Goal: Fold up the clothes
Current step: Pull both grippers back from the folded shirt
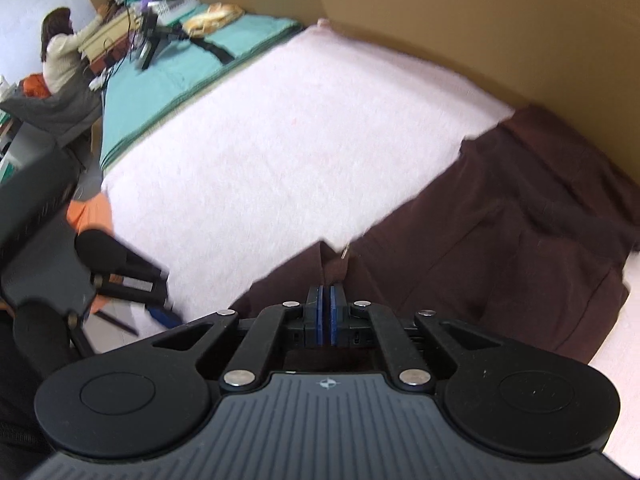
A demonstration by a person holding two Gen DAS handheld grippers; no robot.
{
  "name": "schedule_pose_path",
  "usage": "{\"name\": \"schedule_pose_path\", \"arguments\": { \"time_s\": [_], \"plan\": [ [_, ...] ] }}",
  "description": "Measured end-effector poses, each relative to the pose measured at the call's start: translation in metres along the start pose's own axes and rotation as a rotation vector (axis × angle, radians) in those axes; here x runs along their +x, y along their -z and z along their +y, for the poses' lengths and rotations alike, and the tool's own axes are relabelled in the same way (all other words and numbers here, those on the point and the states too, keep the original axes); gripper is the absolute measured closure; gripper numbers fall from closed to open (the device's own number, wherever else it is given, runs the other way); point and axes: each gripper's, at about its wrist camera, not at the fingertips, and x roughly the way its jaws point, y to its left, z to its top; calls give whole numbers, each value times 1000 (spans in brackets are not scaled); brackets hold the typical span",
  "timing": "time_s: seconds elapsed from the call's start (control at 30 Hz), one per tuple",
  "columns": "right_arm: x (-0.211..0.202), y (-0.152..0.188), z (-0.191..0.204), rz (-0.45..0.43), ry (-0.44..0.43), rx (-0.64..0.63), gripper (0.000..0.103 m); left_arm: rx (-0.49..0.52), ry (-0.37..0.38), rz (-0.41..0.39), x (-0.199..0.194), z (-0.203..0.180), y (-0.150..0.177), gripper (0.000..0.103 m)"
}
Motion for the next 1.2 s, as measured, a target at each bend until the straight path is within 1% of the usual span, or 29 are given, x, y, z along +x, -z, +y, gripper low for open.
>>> {"name": "schedule_pose_path", "arguments": {
  "time_s": [0.07,0.13,0.23,0.27,0.3,0.37,0.43,0.5,0.57,0.67,0.73,0.8,0.9,0.97,1.07,1.2],
  "plan": [
    [5,-10,-2,-15,21,-11,99,1,2,1,1,-1,0,27],
    [18,-14,-4,-5,43,-22,99,-2,5,0,0,-1,0,26],
    [34,-15,-9,-5,57,3,96,-4,7,1,-2,0,0,26],
    [34,-13,-11,-14,70,23,89,-3,7,1,-3,0,0,27],
    [30,-11,-16,-30,80,56,73,-2,7,2,-3,0,-1,26],
    [11,-2,-29,-81,92,157,58,2,5,3,-3,0,-1,26],
    [-10,9,-42,-132,101,260,58,4,3,0,-2,-1,-1,26],
    [-34,33,-53,-177,100,383,57,4,2,-5,-1,-1,-1,26],
    [-51,60,-60,-195,100,482,57,-2,5,-11,-1,0,-1,26],
    [-67,101,-56,-194,124,574,54,-8,7,-17,0,1,-1,26],
    [-73,127,-50,-203,119,625,51,-3,4,-10,-1,0,-2,26],
    [-75,148,-42,-210,122,672,44,7,-4,0,0,-2,-3,26],
    [-77,176,-30,-219,129,743,40,17,-17,10,0,-4,-4,26],
    [-77,187,-27,-227,118,787,38,23,-26,14,-1,-6,-3,24],
    [-76,194,-25,-230,120,809,36,29,-51,14,-1,-9,-3,16],
    [-75,197,-24,-229,117,822,31,16,-85,9,-4,-8,-3,15]
  ]
}}
